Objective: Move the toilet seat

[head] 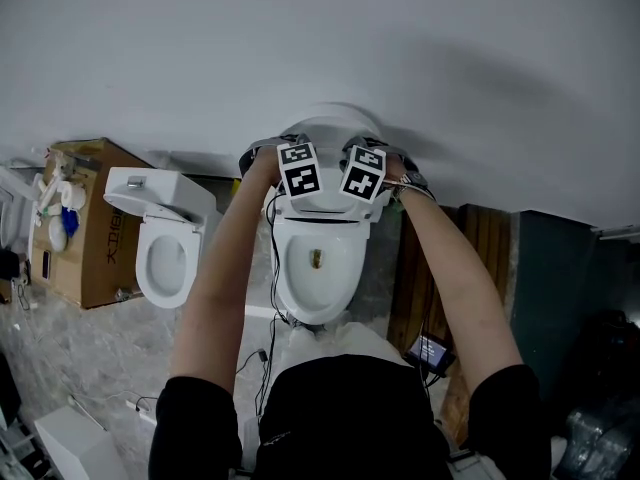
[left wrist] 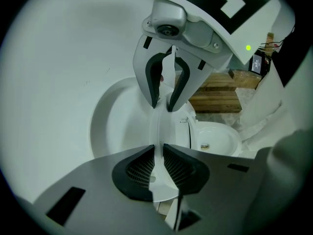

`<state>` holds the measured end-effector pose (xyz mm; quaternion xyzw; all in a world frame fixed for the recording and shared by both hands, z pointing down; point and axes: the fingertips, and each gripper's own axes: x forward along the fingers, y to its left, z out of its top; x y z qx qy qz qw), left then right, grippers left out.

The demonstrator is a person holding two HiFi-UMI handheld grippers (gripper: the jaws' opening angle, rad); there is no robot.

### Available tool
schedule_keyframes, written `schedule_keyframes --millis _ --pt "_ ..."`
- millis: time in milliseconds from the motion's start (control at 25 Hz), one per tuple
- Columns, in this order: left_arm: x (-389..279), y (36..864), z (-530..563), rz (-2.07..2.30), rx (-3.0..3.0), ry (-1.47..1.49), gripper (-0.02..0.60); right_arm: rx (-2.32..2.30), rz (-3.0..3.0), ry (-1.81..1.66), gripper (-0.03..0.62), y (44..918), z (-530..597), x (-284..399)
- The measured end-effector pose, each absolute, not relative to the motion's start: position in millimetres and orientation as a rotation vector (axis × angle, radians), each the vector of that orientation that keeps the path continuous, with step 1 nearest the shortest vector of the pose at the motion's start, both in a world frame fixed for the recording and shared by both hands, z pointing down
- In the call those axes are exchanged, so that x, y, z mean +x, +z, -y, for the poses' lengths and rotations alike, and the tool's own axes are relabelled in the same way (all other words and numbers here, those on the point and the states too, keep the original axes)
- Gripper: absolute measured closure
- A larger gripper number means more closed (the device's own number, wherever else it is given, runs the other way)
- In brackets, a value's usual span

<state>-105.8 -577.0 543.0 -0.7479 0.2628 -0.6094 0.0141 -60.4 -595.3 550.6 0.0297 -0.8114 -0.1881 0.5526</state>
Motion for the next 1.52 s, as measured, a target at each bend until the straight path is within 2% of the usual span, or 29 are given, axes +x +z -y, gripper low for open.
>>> schedule_keyframes --millis 440,600,680,1520 --pt "-113.6 547.8 600.6 -0.891 -2.321 -1.874 0.515 0.108 1.948 -0.515 0.471 538.5 604.4 -72.9" --pt "-115.0 550.6 605.8 -0.893 -2.318 -1.890 0.515 0.146 1.928 -0.540 0.557 539.0 613.9 -77.4" --pt "-115.0 551.3 608.3 -0.894 -2.318 -1.888 0.515 0.185 1.930 -0.516 0.566 542.8 620.6 -76.2" --pt "-133.2 542.5 600.4 -0.988 -2.258 -1.885 0.503 0.444 2.001 -0.378 0.568 544.1 648.0 -82.6"
